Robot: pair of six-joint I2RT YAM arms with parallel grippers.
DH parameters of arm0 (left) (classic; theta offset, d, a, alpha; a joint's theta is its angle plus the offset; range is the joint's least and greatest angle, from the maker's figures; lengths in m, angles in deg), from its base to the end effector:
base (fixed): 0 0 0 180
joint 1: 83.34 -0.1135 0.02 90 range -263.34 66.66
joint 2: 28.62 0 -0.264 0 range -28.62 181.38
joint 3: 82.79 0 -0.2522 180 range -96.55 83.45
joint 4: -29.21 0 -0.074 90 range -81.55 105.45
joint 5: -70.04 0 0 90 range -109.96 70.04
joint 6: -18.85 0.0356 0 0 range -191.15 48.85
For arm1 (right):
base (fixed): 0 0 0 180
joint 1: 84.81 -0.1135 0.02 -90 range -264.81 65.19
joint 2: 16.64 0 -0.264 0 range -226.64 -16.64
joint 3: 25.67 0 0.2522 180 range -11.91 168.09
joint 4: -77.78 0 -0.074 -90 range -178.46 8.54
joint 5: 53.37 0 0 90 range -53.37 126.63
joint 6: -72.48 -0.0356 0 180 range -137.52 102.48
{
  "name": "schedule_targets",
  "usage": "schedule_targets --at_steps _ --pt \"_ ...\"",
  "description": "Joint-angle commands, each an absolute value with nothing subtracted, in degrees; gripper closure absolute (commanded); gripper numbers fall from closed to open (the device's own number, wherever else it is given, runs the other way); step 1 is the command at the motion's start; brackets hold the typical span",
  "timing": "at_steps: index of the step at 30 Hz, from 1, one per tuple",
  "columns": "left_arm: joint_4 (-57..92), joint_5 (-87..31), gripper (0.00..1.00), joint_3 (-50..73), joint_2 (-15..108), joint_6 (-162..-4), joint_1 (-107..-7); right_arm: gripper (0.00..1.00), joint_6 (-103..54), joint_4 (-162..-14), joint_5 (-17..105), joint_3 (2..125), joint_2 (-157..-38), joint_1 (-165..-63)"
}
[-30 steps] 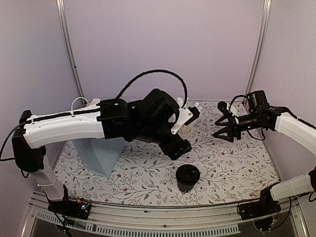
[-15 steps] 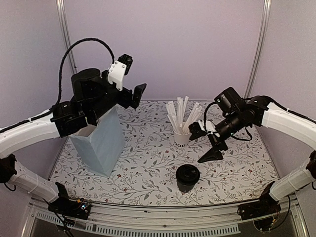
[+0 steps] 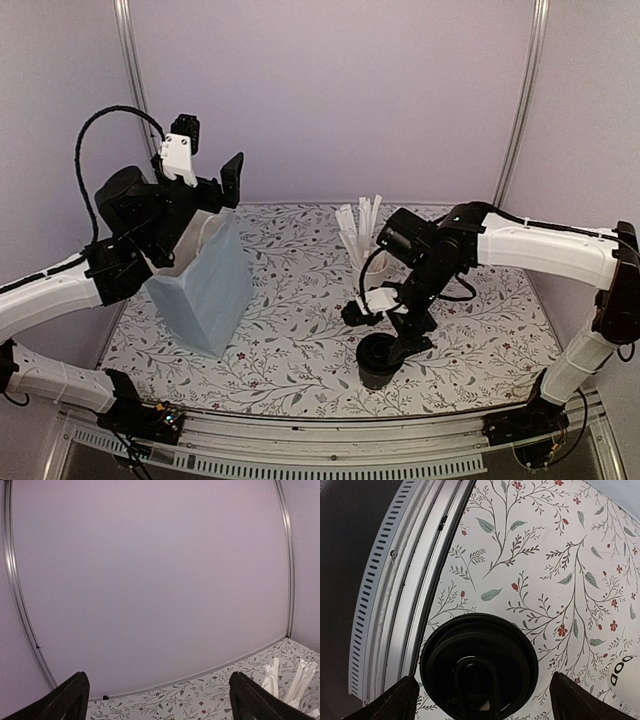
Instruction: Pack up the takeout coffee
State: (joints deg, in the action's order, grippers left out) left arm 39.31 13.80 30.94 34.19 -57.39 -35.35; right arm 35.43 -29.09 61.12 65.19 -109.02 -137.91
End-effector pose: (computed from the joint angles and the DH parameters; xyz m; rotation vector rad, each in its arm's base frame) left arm 0.1832 -0.1739 0.3878 0.2342 1.3554 -0.1074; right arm 0.1751 0.2578 0.2680 -2.2973 1.6265 0.6111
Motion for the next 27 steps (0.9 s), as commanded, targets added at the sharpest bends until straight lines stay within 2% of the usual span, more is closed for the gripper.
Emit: schedule_targets --at_steps 1,14,27 --pt "43.5 14.8 0.01 32.1 32.4 -56.4 -35.4 0.06 33.5 -27.7 56.6 65.9 -110.5 -139.9" --pt "43.1 14.5 0.01 32.0 33.6 -56.0 -35.4 0.08 31.6 -29.0 51.3 64.6 -108.5 -143.8" --pt "42.6 14.2 0.0 31.9 34.2 -55.9 -35.4 0.22 31.5 -29.4 50.0 64.2 -110.2 -144.2"
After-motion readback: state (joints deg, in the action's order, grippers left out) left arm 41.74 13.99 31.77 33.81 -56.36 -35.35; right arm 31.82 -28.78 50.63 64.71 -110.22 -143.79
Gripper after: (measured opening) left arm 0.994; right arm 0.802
